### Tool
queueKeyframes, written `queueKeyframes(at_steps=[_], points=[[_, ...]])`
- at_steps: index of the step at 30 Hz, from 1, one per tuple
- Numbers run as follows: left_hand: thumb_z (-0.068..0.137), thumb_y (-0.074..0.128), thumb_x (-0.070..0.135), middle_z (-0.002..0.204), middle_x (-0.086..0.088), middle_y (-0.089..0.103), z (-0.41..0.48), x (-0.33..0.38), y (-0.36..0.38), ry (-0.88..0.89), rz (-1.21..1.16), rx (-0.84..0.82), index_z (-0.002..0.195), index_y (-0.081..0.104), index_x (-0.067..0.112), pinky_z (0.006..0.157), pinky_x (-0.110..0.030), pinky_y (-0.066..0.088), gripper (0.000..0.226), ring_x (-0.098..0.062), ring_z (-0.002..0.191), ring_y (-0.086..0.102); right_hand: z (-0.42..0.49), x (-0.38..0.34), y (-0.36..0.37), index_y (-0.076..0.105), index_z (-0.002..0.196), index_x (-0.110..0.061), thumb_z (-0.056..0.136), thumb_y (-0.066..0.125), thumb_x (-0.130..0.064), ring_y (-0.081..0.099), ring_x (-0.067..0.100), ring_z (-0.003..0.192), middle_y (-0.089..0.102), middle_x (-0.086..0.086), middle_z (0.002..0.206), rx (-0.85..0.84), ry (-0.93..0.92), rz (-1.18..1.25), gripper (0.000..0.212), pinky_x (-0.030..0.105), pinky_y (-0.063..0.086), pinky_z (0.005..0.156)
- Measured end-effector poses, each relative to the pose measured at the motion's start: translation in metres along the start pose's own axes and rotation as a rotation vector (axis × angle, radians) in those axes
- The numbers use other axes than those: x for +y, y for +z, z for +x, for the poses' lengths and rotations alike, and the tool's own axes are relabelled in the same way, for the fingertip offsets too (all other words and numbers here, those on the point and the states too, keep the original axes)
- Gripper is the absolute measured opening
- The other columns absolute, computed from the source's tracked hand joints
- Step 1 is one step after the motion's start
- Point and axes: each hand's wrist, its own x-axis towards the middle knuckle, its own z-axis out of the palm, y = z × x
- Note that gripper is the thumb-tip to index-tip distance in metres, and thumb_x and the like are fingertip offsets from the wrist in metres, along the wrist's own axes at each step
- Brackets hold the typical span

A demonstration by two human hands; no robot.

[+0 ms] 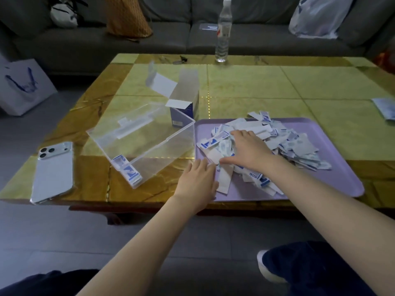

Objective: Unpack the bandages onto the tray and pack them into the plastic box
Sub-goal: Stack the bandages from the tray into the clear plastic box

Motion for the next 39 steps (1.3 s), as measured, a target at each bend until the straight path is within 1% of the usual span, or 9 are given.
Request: queueKeyframes(at_steps=[3,7,11,15,25,29,33,37,39], points=[[0.095,0.038,0.033,0.138,-0.007,0.038,0.0,-0.002,0.0,0.015,-0.016,0.001,0.141,0.028,0.014,0.109,-0.035,0.027,0.051,-0.024,0.128,0.034,0.013,-0.011,0.0,0.031,0.14,-0.012,0.075,0.068,-0.052,0.035,0.025,0.129,0.039,0.008,0.141,0.078,-0.086,0.005,0.085,0.036,0.032,0.104],[0.096,0.037,0.036,0.139,-0.004,0.039,0.0,-0.005,0.0,0.026,-0.039,0.047,0.133,0.039,0.015,0.108,-0.033,0.024,0.042,-0.022,0.128,0.035,0.024,-0.028,-0.001,0.026,0.144,-0.013,0.081,0.061,-0.048,0.027,0.022,0.138,0.03,0.006,0.15,-0.068,-0.209,-0.033,0.08,0.033,0.024,0.109],[0.097,0.034,0.031,0.136,-0.008,0.043,-0.008,-0.009,-0.002,-0.035,-0.07,0.192,0.128,0.047,0.013,0.104,-0.036,0.029,0.039,-0.027,0.127,0.039,0.033,-0.033,-0.001,0.048,0.124,-0.014,0.082,0.058,-0.042,0.051,0.026,0.115,0.055,0.006,0.126,-0.127,-0.142,-0.062,0.052,0.033,0.042,0.085],[0.096,0.041,0.031,0.144,-0.003,0.034,-0.009,-0.019,0.0,-0.11,-0.078,0.115,0.137,0.037,0.016,0.109,-0.034,0.023,0.044,-0.023,0.132,0.03,0.037,-0.035,-0.001,0.054,0.096,-0.013,0.082,0.056,-0.024,0.056,0.028,0.101,0.061,0.008,0.106,-0.061,-0.165,-0.117,0.019,0.029,0.035,0.068],[0.094,0.048,0.037,0.143,0.001,0.04,0.003,-0.022,-0.012,-0.079,-0.125,-0.009,0.142,0.03,0.024,0.11,-0.036,0.021,0.053,-0.024,0.134,0.027,0.041,-0.034,0.005,0.052,0.112,-0.003,0.087,0.058,-0.016,0.054,0.033,0.105,0.057,0.016,0.115,-0.086,-0.053,0.077,0.028,0.031,0.037,0.073],[0.091,0.055,0.037,0.136,-0.003,0.043,0.014,-0.02,-0.02,-0.093,-0.071,-0.063,0.137,0.037,0.016,0.105,-0.036,0.023,0.053,-0.027,0.124,0.032,0.045,-0.029,0.007,0.055,0.106,-0.005,0.093,0.048,-0.016,0.056,0.028,0.084,0.063,0.014,0.106,-0.023,-0.029,0.251,0.019,0.03,0.039,0.066],[0.089,0.059,0.035,0.124,-0.008,0.051,0.025,-0.017,-0.027,-0.139,-0.085,-0.175,0.123,0.048,0.011,0.1,-0.037,0.027,0.043,-0.029,0.119,0.033,0.036,-0.028,-0.007,0.043,0.125,-0.003,0.095,0.036,-0.003,0.05,0.011,0.062,0.064,0.008,0.103,0.102,-0.001,0.443,0.03,0.029,0.036,0.053],[0.092,0.052,0.029,0.115,-0.01,0.057,0.028,-0.018,-0.027,-0.155,-0.105,-0.148,0.112,0.059,0.01,0.094,-0.036,0.029,0.028,-0.029,0.115,0.036,0.017,-0.028,-0.017,0.042,0.115,-0.002,0.095,0.031,0.0,0.061,0.029,0.086,0.062,0.011,0.099,0.215,-0.05,0.472,0.023,0.043,0.05,0.075],[0.093,0.046,0.023,0.109,-0.011,0.059,0.026,-0.019,-0.025,-0.181,-0.154,-0.061,0.103,0.06,0.008,0.087,-0.036,0.031,0.023,-0.029,0.109,0.042,0.005,-0.026,-0.018,0.041,0.112,-0.003,0.096,0.029,-0.001,0.059,0.03,0.082,0.059,0.012,0.095,0.217,-0.072,0.477,0.02,0.044,0.049,0.072]])
